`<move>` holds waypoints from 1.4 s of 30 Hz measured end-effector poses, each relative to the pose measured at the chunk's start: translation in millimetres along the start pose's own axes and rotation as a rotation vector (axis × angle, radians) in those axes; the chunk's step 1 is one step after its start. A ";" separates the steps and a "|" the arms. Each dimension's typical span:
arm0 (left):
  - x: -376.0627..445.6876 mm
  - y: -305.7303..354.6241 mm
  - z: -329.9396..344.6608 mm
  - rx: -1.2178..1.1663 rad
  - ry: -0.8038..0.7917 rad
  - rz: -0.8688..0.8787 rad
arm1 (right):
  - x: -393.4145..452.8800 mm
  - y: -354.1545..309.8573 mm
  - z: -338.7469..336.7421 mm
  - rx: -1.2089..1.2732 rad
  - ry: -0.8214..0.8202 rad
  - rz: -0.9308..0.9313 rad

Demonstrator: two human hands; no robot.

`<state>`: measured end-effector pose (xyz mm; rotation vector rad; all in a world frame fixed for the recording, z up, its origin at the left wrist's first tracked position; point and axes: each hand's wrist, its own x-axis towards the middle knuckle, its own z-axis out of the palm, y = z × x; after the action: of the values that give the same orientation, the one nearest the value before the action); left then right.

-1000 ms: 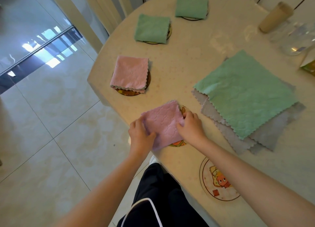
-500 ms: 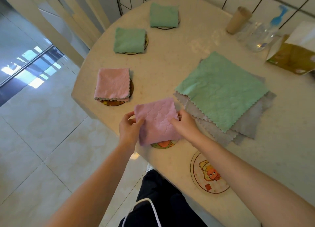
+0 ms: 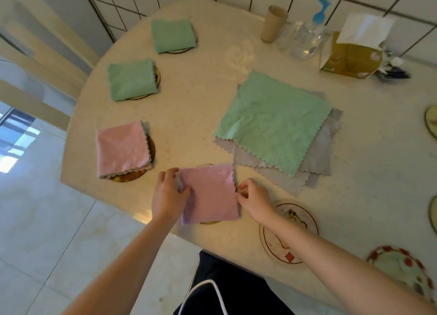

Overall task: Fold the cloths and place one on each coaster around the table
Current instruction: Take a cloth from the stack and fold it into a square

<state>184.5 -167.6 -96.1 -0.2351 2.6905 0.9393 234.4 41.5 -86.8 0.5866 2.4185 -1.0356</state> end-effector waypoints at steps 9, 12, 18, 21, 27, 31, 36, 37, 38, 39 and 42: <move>35.2 68.8 25.4 0.220 -0.021 0.482 | 20.7 40.3 -78.9 -0.258 0.209 -0.194; 47.5 101.1 45.1 0.275 -0.089 0.623 | 35.5 58.3 -102.7 -0.488 0.268 -0.317; 59.1 141.9 95.5 0.550 -0.283 0.840 | 57.9 76.3 -126.7 -0.876 0.094 -0.441; 59.1 150.0 106.6 0.664 -0.352 0.797 | 63.1 81.7 -133.1 -0.904 0.108 -0.534; 61.3 157.8 110.0 0.619 -0.237 0.819 | 77.1 71.4 -168.5 -0.335 -0.004 -0.470; 79.8 173.7 104.9 0.464 -0.115 0.707 | 87.5 56.5 -202.4 -0.036 0.051 -0.478; 114.7 192.4 76.9 0.268 0.012 0.429 | 102.3 50.9 -249.2 0.271 0.235 -0.384; 116.6 200.3 70.9 0.214 0.039 0.373 | 103.8 50.8 -258.3 0.285 0.295 -0.382; 120.2 205.8 66.3 0.178 0.072 0.335 | 105.0 50.0 -266.1 0.299 0.344 -0.389; 122.6 212.0 61.8 0.150 0.112 0.320 | 105.8 48.9 -273.2 0.318 0.381 -0.405; 122.8 232.5 49.9 0.064 0.214 0.404 | 98.3 41.6 -292.6 0.357 0.449 -0.491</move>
<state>22.1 36.7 -36.6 0.2458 3.0268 0.9787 110.3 307.3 17.9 0.3665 2.8729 -1.7203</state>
